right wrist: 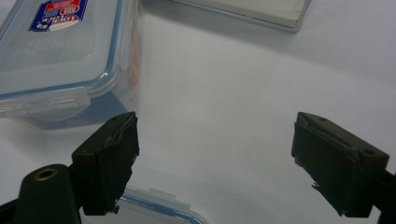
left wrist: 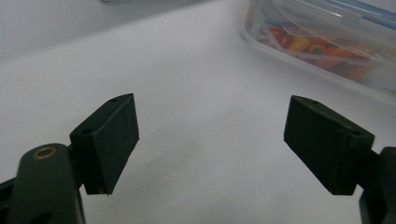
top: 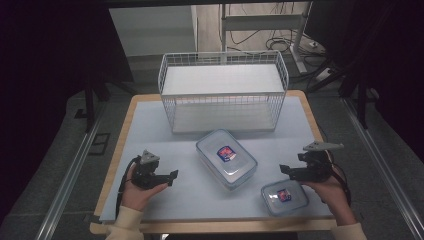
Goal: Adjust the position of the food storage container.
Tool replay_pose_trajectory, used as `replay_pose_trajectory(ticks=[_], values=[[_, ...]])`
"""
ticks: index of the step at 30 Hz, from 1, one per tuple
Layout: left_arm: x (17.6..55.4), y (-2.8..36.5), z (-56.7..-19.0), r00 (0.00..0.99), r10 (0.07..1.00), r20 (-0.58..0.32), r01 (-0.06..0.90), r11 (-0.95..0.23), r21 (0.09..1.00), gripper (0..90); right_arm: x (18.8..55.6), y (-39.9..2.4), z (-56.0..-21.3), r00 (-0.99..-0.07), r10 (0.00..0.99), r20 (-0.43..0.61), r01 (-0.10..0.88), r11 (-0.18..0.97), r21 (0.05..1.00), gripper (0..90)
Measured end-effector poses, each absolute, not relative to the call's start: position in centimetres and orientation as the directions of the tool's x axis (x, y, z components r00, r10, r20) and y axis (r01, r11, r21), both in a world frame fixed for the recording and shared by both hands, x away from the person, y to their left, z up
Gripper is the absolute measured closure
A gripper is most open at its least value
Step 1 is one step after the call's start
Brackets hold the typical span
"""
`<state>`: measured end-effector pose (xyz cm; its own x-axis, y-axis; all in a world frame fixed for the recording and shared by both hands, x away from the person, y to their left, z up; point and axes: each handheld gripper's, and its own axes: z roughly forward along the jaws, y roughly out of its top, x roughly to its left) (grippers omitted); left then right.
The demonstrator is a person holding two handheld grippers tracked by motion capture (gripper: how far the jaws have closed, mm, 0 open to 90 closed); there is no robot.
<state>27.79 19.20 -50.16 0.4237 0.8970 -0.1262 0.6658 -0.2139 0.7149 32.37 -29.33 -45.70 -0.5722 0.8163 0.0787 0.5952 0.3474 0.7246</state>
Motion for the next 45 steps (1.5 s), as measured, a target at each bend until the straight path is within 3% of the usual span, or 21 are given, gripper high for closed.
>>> replay_pose_trajectory(ticks=[12, 27, 31, 32, 33, 35, 36, 42, 45], values=[[27.2, 18.6, -49.4, 0.466, 0.876, -0.124, 0.642, -0.239, 0.728, 16.6, 31.9, -29.2, -45.6, -0.576, 0.811, 0.108, 0.614, 0.341, 0.712, 17.7], [27.1, 19.5, -49.1, 0.454, 0.878, -0.149, 0.653, -0.215, 0.726, 16.1, 31.6, -27.9, -45.1, -0.593, 0.794, 0.13, 0.616, 0.343, 0.709, 27.9], [26.9, 19.6, -49.1, 0.454, 0.878, -0.153, 0.652, -0.21, 0.728, 16.0, 30.9, -26.4, -44.8, -0.641, 0.758, 0.118, 0.579, 0.377, 0.723, 40.6], [26.9, 19.6, -49.1, 0.454, 0.877, -0.154, 0.653, -0.21, 0.728, 15.9, 30.5, -25.5, -44.5, -0.668, 0.735, 0.116, 0.56, 0.394, 0.728, 50.7], [27.0, 19.6, -49.1, 0.454, 0.877, -0.155, 0.653, -0.21, 0.728, 15.9, 30.5, -25.5, -44.5, -0.668, 0.735, 0.116, 0.56, 0.394, 0.728, 50.7], [27.0, 19.7, -49.2, 0.453, 0.878, -0.156, 0.656, -0.209, 0.725, 15.9, 30.0, -24.2, -44.3, -0.703, 0.704, 0.097, 0.53, 0.428, 0.732, 61.4], [27.1, 19.8, -49.3, 0.453, 0.877, -0.162, 0.659, -0.207, 0.723, 15.9, 29.6, -22.8, -44.1, -0.731, 0.678, 0.073, 0.502, 0.463, 0.731, 71.9], [27.0, 20.0, -49.3, 0.455, 0.875, -0.166, 0.659, -0.205, 0.724, 16.0, 28.6, -18.5, -44.2, -0.807, 0.59, 0.034, 0.436, 0.555, 0.709, 87.6], [27.0, 19.9, -49.2, 0.457, 0.874, -0.167, 0.658, -0.205, 0.725, 15.9, 28.0, -16.4, -44.4, -0.834, 0.551, 0.027, 0.409, 0.585, 0.7, 89.8]])
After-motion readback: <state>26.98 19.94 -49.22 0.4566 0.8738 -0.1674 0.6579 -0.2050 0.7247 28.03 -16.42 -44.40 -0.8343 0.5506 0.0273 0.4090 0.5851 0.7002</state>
